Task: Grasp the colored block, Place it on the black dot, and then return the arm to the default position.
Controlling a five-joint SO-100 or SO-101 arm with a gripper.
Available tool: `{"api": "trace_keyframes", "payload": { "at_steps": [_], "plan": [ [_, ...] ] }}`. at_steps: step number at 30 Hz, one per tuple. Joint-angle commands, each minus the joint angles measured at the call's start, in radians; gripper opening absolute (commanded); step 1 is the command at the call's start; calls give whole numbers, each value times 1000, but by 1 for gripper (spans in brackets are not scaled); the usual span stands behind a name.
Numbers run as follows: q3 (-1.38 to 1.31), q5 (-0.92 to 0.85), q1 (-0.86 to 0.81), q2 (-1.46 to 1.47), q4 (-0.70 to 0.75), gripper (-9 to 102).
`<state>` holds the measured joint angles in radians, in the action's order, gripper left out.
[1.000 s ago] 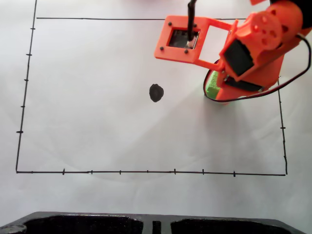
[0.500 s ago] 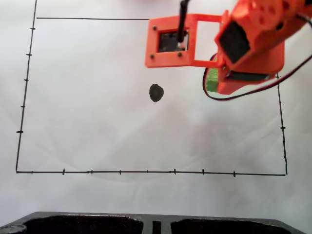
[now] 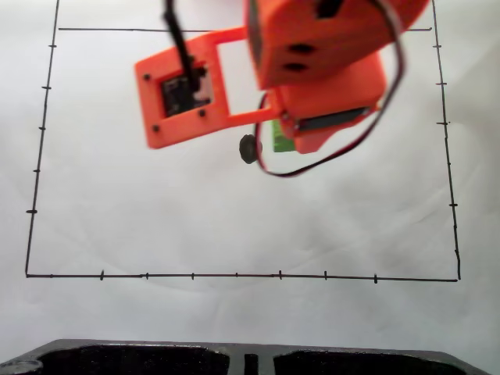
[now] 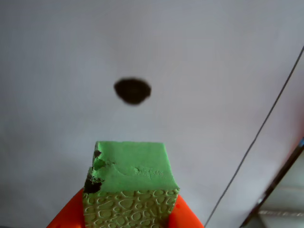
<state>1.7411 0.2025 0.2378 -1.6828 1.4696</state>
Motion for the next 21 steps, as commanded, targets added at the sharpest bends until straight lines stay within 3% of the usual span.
{"api": "trace_keyframes", "payload": {
  "at_steps": [1,21],
  "plan": [
    [8,-49,-29,-6,-23,12],
    [34,-218,-114,172,-92,18]
  ]
}}
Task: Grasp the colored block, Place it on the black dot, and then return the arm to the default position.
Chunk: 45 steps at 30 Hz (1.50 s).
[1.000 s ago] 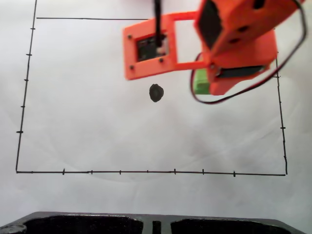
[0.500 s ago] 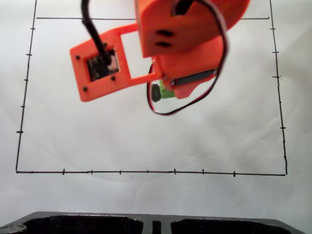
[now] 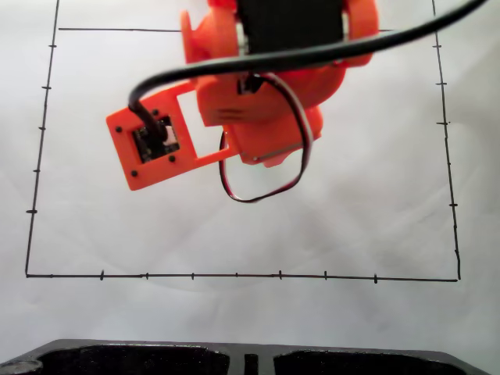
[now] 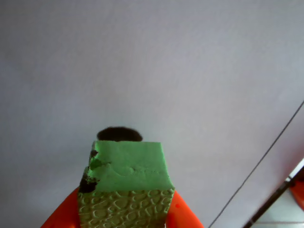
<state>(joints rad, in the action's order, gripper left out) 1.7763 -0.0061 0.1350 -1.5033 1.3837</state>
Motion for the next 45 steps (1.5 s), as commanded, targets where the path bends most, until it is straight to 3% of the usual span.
{"api": "trace_keyframes", "payload": {
  "at_steps": [1,14,22,28,38,45],
  "plan": [
    [3,-14,-11,-6,-9,19],
    [31,-64,-25,32,-91,23],
    [58,-115,-23,-57,-14,47],
    [94,-147,-25,-244,87,54],
    [213,-224,-104,-630,89,54],
    [485,-238,-161,-991,-28,50]
  ]
}}
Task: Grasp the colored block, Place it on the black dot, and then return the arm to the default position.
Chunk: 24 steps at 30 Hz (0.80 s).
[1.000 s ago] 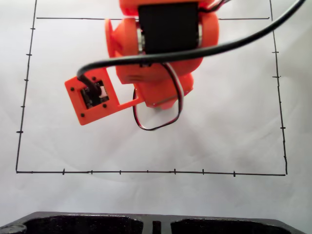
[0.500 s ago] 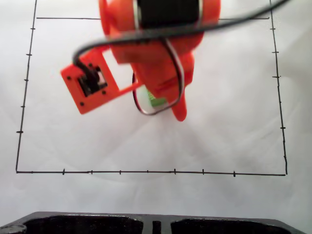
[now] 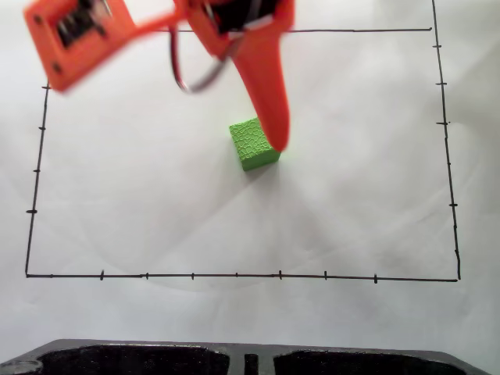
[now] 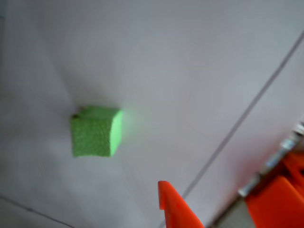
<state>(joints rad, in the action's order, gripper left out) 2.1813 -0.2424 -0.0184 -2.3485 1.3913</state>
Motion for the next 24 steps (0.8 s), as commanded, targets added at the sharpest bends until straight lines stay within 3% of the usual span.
{"api": "trace_keyframes", "payload": {
  "at_steps": [1,14,17,24],
  "plan": [
    [117,2,-8,-196,-44,50],
    [494,64,3,-672,-176,21],
    [575,83,-8,-764,-229,5],
    [707,153,-14,-891,-333,0]
  ]
}}
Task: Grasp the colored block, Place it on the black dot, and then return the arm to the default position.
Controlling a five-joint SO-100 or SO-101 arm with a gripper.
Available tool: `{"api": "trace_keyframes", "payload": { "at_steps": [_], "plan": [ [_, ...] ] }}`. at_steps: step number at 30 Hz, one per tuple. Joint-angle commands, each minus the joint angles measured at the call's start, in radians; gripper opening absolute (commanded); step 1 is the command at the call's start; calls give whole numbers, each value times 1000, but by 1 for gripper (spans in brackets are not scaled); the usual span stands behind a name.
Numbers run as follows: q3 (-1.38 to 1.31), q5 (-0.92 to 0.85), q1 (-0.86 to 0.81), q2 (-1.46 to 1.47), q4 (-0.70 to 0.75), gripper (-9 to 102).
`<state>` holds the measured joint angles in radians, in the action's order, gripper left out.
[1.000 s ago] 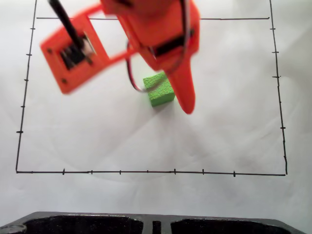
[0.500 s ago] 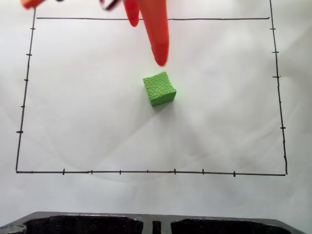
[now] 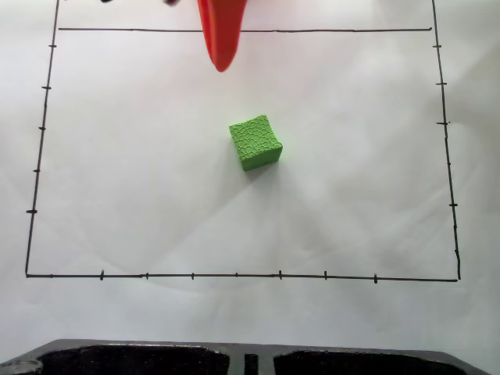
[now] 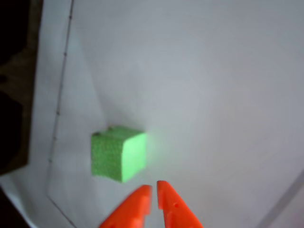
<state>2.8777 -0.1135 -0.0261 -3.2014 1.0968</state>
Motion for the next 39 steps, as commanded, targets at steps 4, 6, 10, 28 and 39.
{"api": "trace_keyframes", "payload": {
  "at_steps": [4,6,10,28,39],
  "plan": [
    [77,20,8,-64,-130,0],
    [106,40,0,-64,-190,0],
    [163,78,-8,-64,-268,0],
    [164,207,5,-67,-196,0],
    [164,245,2,-67,-190,0]
  ]
}}
